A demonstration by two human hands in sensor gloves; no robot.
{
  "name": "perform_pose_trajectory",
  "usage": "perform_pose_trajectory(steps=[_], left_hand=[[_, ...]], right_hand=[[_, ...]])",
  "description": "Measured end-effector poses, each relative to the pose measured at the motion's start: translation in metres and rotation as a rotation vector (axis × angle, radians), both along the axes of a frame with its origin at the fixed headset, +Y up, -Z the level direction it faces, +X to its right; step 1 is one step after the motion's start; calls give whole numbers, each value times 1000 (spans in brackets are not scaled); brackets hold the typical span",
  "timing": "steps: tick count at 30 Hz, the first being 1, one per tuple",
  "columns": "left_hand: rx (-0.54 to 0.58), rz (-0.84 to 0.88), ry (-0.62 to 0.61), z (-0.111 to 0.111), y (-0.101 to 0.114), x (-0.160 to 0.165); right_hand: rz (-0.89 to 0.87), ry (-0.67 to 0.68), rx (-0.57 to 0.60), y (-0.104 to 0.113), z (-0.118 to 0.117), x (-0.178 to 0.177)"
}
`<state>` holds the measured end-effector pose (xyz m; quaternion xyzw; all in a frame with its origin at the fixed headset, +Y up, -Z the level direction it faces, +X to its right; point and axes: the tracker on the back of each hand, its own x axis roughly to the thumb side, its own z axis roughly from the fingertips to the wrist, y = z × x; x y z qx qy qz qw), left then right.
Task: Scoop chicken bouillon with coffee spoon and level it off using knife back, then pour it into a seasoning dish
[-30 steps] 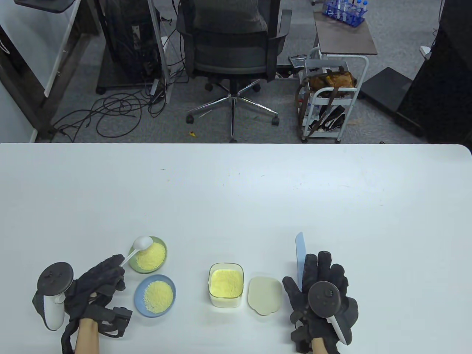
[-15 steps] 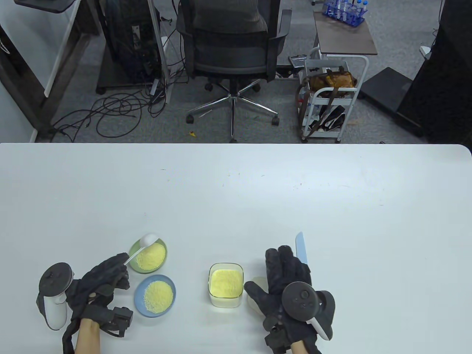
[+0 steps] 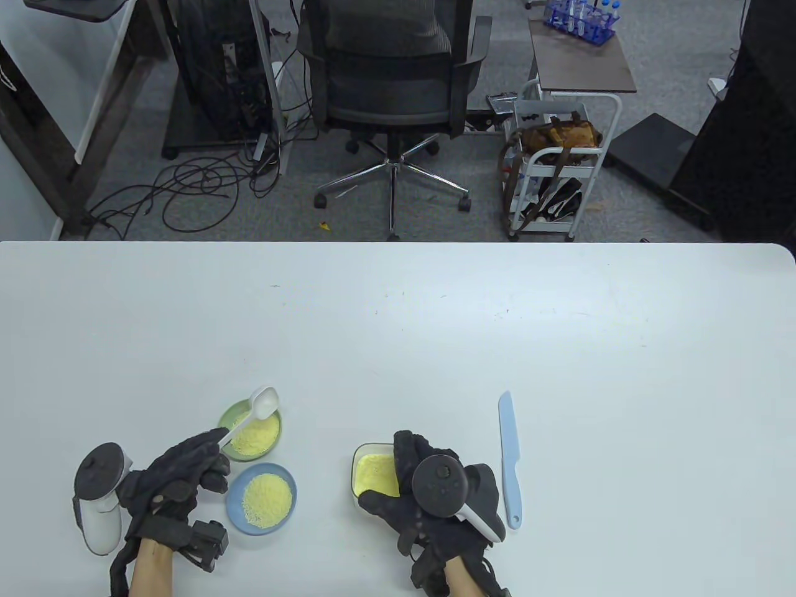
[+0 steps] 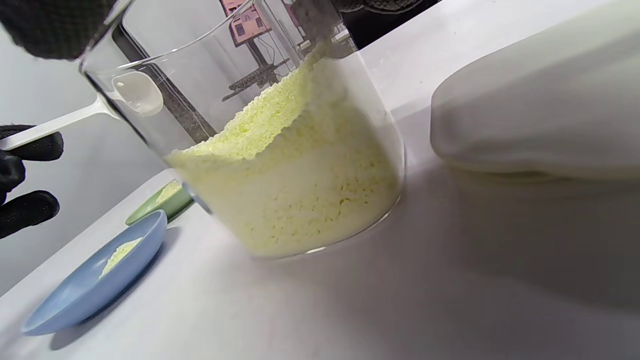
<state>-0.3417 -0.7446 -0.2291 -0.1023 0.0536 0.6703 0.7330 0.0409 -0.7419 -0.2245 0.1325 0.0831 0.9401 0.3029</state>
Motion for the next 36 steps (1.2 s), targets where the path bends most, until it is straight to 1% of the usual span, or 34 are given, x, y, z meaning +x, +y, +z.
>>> perform_pose_trajectory(steps=[3, 6, 7, 11, 14, 16, 19, 20, 22, 25, 29, 32, 36], left_hand=[[18, 67, -152, -2, 2, 21], [39, 91, -293, 0, 6, 53], [42, 79, -313, 0, 7, 60], [77, -89, -412, 4, 16, 84], [86, -151, -441, 5, 20, 93], [80, -190, -436, 4, 21, 98], [103, -336, -451, 3, 28, 108], [114, -390, -455, 3, 32, 112], [146, -509, -420, 1, 41, 120], [175, -667, -423, -3, 56, 137], [196, -871, -463, -7, 71, 162], [181, -951, -491, -10, 79, 174], [152, -1009, -527, -15, 84, 183]], right_hand=[[12, -3, 15, -2, 0, 1], [-30, 0, -11, -5, 0, 3], [-40, -2, -16, -6, 0, 3], [-60, -6, -11, -9, 0, 4], [-64, -7, -11, -8, 0, 5], [-74, -10, -14, -8, 1, 5], [-85, -12, -17, -9, 1, 5], [-87, -12, -15, -9, 1, 5], [-93, -11, -15, -9, 1, 5], [-100, -8, -17, -9, 1, 6], [-111, -9, -18, -10, 1, 7], [-126, -14, -20, -11, 1, 9], [-125, -11, -23, -11, 1, 9]])
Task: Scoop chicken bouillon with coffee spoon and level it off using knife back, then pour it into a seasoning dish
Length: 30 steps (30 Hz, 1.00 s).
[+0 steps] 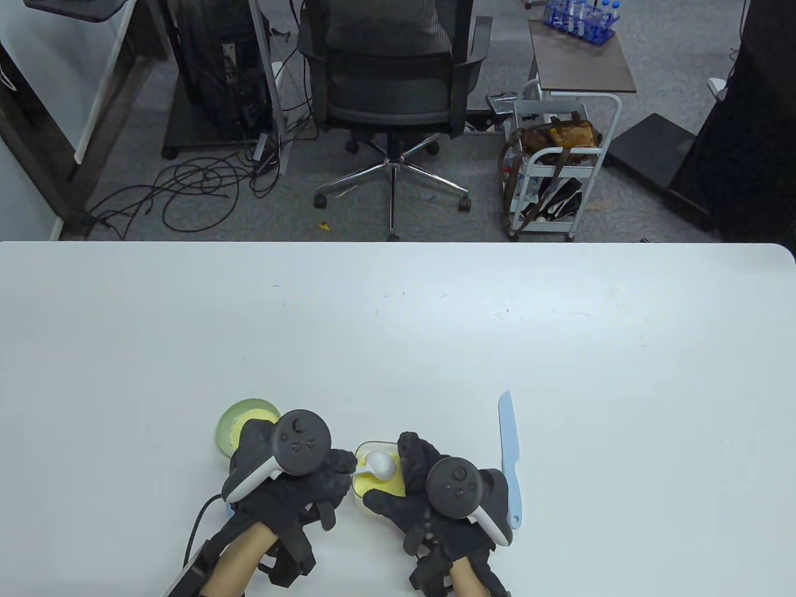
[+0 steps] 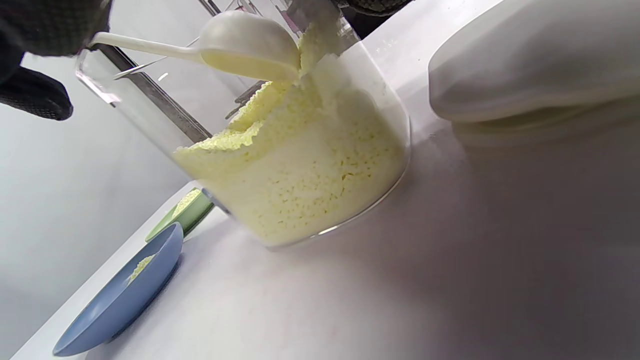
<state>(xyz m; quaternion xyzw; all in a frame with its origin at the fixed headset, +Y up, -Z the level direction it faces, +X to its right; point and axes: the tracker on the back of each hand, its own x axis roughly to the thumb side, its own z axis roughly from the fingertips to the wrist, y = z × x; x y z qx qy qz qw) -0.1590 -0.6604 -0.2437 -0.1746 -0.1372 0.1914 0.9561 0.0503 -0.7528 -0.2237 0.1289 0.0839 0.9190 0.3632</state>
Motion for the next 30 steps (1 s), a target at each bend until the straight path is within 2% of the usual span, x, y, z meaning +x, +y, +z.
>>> perform_pose_trajectory(steps=[5, 6, 10, 14, 16, 23, 30], left_hand=[[-47, -34, 4, -6, -3, 4], [-97, -38, -27, -8, -4, 4], [-124, -36, -27, -9, -4, 6], [-208, -49, -60, -13, -6, 8], [-211, -47, -67, -14, -5, 9], [-313, -19, -68, -29, -11, 6], [-346, 46, -67, -33, -18, -1]], right_hand=[[-5, 4, -1, 0, 0, 0], [-2, -3, 1, -1, 0, 0], [-2, 1, -1, -1, -1, 0], [-5, 2, -1, -1, 0, 0], [-1, 1, -1, -1, -1, 1], [-9, 2, -4, -1, -1, 1], [-15, 1, -8, -2, 0, 0]])
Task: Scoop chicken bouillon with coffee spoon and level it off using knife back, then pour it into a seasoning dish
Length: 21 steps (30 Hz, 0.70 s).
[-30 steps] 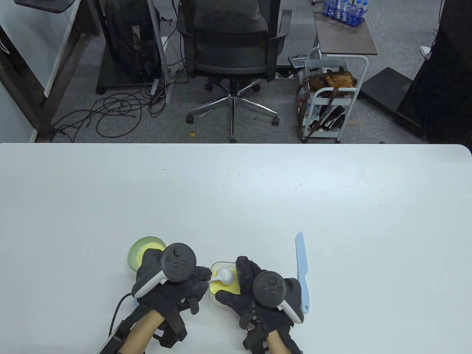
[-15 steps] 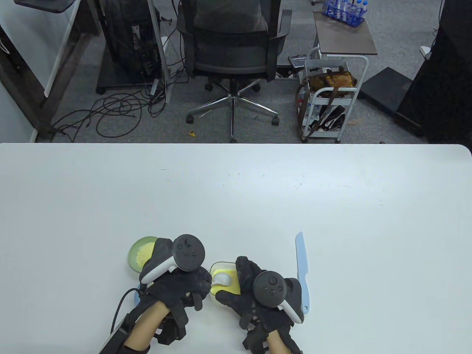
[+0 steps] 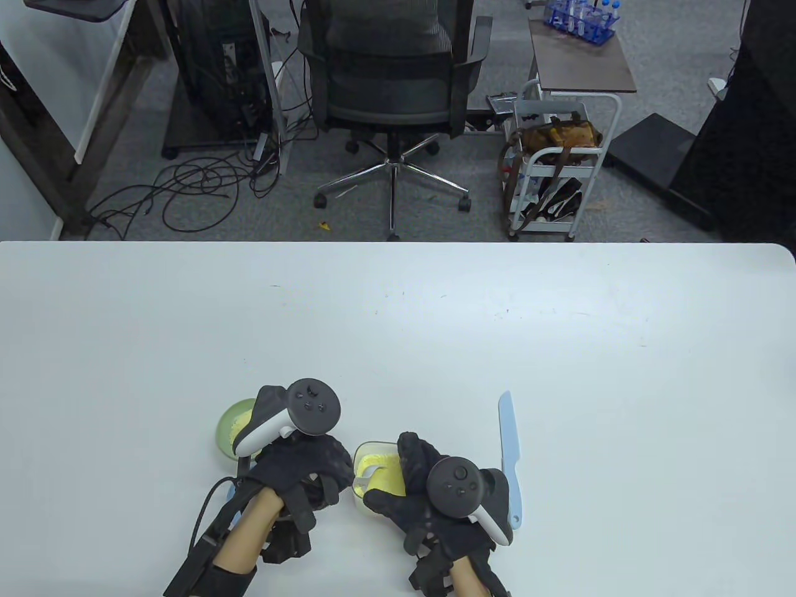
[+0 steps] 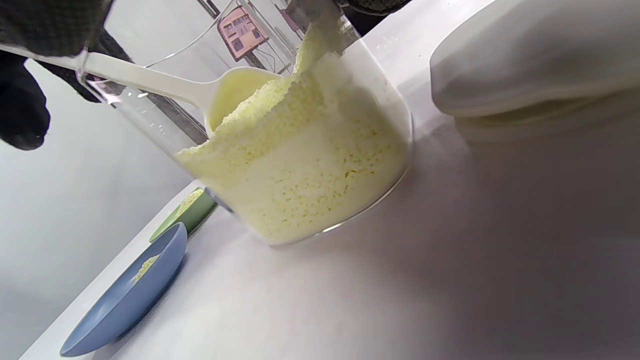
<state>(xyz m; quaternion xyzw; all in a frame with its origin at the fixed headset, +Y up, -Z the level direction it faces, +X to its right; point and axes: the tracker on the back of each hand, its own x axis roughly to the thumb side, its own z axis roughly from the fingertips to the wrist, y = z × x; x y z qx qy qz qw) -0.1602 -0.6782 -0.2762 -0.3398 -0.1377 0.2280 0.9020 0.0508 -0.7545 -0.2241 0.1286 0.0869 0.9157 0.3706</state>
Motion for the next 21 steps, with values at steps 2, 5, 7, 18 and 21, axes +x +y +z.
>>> perform_pose_trajectory(steps=[2, 5, 7, 18, 21], left_hand=[[-31, 52, 19, 2, -7, -5], [-78, 127, 48, 4, -20, -12], [-156, 217, 46, 4, -28, -17], [-226, 472, 150, 12, -57, -37], [-212, 521, 175, 15, -60, -42]], right_hand=[[-4, 0, -2, 0, 0, 0], [-7, 0, -4, 0, 0, 0], [-7, -1, -5, 0, 0, 0], [-20, -1, -10, -1, 0, 0], [-24, -1, -12, -1, 0, 1]])
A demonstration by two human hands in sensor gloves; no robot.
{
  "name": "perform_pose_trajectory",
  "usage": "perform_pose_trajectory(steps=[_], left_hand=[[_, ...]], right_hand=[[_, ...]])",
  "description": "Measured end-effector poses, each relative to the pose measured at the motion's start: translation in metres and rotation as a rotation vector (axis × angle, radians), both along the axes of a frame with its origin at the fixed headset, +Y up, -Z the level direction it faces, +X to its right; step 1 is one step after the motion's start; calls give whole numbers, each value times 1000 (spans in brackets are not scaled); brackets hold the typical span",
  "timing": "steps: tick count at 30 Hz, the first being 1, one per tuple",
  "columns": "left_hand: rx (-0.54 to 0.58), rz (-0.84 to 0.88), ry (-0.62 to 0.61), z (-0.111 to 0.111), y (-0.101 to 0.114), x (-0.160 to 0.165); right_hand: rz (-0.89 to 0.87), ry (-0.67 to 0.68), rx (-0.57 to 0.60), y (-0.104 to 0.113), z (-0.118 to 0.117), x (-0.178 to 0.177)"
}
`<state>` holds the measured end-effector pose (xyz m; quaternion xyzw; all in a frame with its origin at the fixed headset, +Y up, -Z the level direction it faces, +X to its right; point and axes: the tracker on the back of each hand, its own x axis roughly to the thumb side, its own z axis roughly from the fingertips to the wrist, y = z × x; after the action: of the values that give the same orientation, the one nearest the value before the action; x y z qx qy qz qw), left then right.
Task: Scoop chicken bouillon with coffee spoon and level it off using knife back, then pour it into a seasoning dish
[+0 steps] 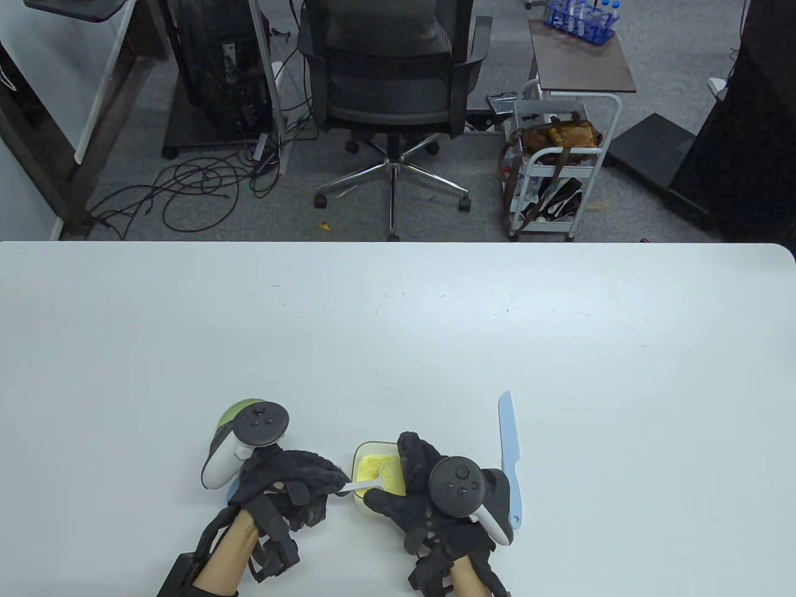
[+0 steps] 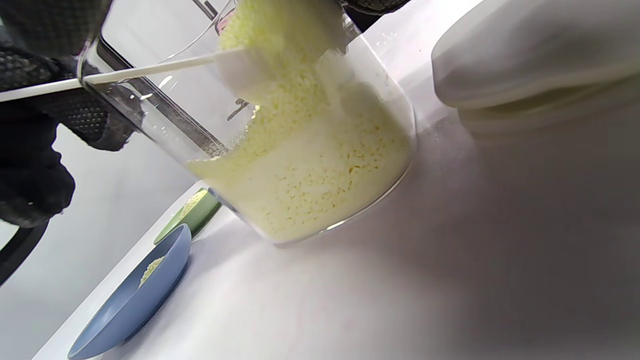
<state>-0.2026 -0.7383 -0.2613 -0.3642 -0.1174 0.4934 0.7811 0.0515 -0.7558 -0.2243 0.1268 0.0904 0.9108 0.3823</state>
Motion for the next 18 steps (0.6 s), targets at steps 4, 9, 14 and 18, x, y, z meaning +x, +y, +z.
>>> perform_pose_trajectory(steps=[4, 9, 14, 18], left_hand=[[18, 48, 47, 4, -2, -9], [36, 136, 114, 11, -6, -23], [34, 231, 178, 20, -16, -31], [37, 261, 190, 21, -17, -35]], right_hand=[[-4, -1, -2, 0, 0, 0], [-4, -2, -3, 0, 0, 1], [-7, -4, -3, -1, 0, 1], [-7, -3, -4, -1, 0, 1]])
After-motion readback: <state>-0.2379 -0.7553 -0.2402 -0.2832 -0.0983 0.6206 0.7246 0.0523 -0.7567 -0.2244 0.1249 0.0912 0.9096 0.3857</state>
